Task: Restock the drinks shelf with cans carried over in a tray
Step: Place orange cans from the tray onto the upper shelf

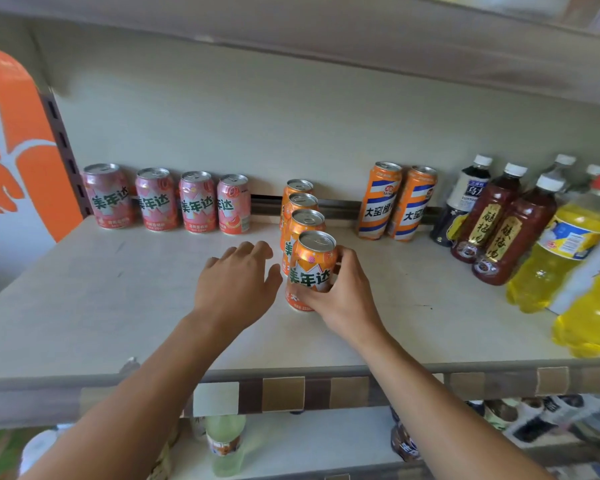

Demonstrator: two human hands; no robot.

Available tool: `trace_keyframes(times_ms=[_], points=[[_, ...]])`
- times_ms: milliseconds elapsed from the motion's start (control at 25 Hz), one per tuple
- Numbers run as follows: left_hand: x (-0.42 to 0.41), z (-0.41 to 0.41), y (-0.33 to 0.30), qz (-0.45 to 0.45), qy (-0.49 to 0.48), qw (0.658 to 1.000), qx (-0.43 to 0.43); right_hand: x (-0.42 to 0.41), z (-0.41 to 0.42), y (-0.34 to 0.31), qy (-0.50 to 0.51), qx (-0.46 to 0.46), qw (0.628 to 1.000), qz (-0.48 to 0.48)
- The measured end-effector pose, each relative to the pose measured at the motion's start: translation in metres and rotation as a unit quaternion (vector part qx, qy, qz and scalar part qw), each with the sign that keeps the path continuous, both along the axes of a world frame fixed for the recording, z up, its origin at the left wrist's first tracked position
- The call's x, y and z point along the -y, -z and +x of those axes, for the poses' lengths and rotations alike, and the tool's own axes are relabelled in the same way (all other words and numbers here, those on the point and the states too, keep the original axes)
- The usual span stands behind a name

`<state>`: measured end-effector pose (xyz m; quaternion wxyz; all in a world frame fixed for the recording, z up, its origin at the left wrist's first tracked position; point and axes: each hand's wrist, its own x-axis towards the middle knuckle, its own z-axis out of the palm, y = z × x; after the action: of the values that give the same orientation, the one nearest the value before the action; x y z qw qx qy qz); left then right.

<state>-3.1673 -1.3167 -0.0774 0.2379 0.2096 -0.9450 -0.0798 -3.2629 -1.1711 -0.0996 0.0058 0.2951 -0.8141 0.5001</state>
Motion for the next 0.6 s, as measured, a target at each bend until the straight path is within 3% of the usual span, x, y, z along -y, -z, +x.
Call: trace_keyframes(times_ms=[600], points=[[0.0015, 0.0077, -0.0005, -0.008, -0.005, 1.000, 0.003, 0.0043, 0.0004, -0.0016, -0.023, 0.037, 0.999, 0.032]])
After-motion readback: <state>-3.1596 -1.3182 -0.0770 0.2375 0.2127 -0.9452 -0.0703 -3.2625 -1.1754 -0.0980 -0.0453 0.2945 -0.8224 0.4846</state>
